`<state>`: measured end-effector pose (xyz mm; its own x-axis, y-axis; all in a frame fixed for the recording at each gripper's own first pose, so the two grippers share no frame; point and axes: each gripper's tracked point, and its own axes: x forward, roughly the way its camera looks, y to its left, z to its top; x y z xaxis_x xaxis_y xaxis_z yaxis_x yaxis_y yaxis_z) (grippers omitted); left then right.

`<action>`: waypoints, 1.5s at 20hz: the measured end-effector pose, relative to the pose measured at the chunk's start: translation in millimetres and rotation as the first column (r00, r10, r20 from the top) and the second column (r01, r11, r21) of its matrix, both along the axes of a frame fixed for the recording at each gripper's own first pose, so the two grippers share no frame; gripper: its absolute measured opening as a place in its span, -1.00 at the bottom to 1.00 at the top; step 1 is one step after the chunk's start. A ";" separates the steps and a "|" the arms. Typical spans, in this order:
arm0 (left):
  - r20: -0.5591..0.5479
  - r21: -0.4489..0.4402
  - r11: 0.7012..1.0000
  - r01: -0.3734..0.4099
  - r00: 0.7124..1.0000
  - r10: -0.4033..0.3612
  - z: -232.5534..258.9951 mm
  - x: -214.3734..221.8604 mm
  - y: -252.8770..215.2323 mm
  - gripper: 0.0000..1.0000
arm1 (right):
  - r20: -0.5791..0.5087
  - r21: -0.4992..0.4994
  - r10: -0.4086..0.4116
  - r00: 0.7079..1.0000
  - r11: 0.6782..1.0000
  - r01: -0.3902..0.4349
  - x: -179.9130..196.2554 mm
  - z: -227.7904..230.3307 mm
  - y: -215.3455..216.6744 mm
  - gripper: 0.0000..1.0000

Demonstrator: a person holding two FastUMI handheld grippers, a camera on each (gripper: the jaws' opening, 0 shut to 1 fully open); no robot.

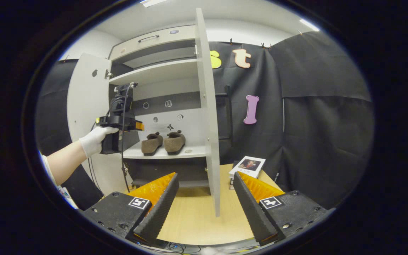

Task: Grab one shoe with the right hand and put it into the shoe cabinet, grab the other shoe with the left hand and put it into the shoe cabinet; then close the right door with the right hand and the left door with the left hand.

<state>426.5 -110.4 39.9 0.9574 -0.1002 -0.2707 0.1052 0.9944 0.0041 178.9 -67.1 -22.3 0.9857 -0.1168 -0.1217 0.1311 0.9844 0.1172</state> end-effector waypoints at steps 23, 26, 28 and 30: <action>0.217 -0.073 0.996 -0.046 0.974 0.061 10.7 -287.6 65.3 0.92 | 0.081 -0.067 -0.005 0.997 0.998 0.010 0.8 34.9 25.1 0.96; 0.199 -0.059 0.997 -0.043 0.979 0.054 3.8 -296.6 68.4 0.92 | 0.079 -0.067 -0.011 0.997 0.998 0.017 3.1 36.3 21.4 0.96; 0.192 -0.069 0.997 -0.039 0.980 0.052 3.4 -299.3 66.6 0.92 | 0.092 -0.079 -0.025 0.995 0.996 0.033 5.3 44.5 10.2 0.96; 0.200 -0.076 0.996 -0.042 0.978 0.057 7.5 -298.2 65.4 0.92 | 0.108 -0.102 -0.057 0.993 0.992 0.068 7.6 54.3 -12.6 0.96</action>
<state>128.2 -45.0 47.4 0.9958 -0.0634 -0.0653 0.0602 0.9969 -0.0502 186.5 -79.7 32.0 0.9826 -0.1855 -0.0024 0.1855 0.9822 0.0294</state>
